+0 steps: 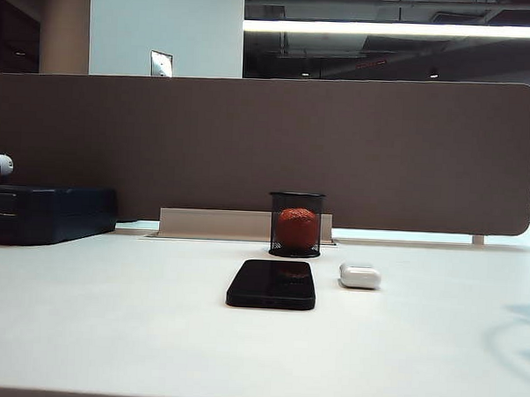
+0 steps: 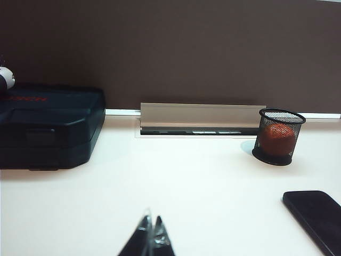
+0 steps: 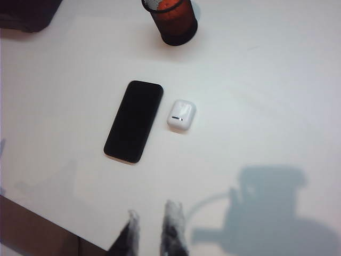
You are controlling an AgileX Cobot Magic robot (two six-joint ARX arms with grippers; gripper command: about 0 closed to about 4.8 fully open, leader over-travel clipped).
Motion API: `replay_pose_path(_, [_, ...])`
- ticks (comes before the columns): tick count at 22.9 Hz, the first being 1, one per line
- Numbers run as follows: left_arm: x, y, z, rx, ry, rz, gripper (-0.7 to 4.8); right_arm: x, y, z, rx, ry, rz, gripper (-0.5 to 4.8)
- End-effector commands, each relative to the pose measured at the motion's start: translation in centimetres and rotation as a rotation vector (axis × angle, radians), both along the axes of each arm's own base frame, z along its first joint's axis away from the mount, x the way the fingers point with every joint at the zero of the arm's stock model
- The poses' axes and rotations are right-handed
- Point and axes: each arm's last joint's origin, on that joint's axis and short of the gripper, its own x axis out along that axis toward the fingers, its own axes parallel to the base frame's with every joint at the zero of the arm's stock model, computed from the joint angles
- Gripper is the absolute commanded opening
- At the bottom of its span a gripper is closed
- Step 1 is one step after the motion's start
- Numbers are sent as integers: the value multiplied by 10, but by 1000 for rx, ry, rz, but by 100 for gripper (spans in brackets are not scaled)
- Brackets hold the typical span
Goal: Find the wireless headphone case on the desktop and place it on the left side of the phone.
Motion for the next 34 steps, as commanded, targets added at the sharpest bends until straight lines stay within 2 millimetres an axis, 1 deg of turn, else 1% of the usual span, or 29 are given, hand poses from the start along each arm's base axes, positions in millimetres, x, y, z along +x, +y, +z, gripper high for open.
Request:
replay_pose_path(1, [0, 0, 1, 0, -8, 2, -5, 11, 7, 4, 3, -58, 45, 64])
replay_pose_path(2, [0, 0, 1, 0, -9, 2, -5, 14, 9, 4, 3, -67, 58, 64])
replay_pose_path(5, [0, 0, 1, 0, -9, 2, -5, 31, 20, 2, 3, -83, 110, 66])
replay_pose_path(6, [0, 0, 1, 1, -9, 2, -5, 35, 22, 0, 2, -79, 118, 74])
replay_pose_path(7, [0, 0, 1, 1, -9, 2, -5, 40, 24, -1, 0, -73, 124, 98])
replay_pose_path(9, [0, 0, 2, 1, -11, 2, -5, 49, 28, -6, -13, -54, 129, 165])
replay_pose_path(10, [0, 0, 2, 1, -12, 2, -5, 54, 31, -9, -21, -43, 131, 188])
replay_pose_path(14, [0, 0, 2, 1, -14, 2, -5, 74, 39, -19, -34, -8, 148, 196])
replay_pose_path(15, [0, 0, 2, 1, -15, 2, -5, 85, 45, -25, -35, 8, 164, 224])
replay_pose_path(16, [0, 0, 2, 0, -16, 2, -5, 89, 48, -28, -36, 16, 171, 237])
replay_pose_path(20, [0, 0, 2, 0, -16, 1, -5, 108, 60, -42, -41, 54, 201, 266])
replay_pose_path(23, [0, 0, 2, 0, -16, 1, -6, 123, 68, -54, -45, 83, 217, 312])
replay_pose_path(27, [0, 0, 2, 0, -16, 1, -5, 142, 79, -72, -58, 131, 221, 350])
replay_pose_path(29, [0, 0, 2, 0, -16, 1, -6, 153, 82, -85, -64, 168, 212, 419])
replay_pose_path(30, [0, 0, 2, 0, -16, 1, -5, 160, 84, -93, -68, 191, 212, 436])
replay_pose_path(34, [0, 0, 2, 1, -16, -11, -6, 173, 87, -111, -86, 244, 201, 439])
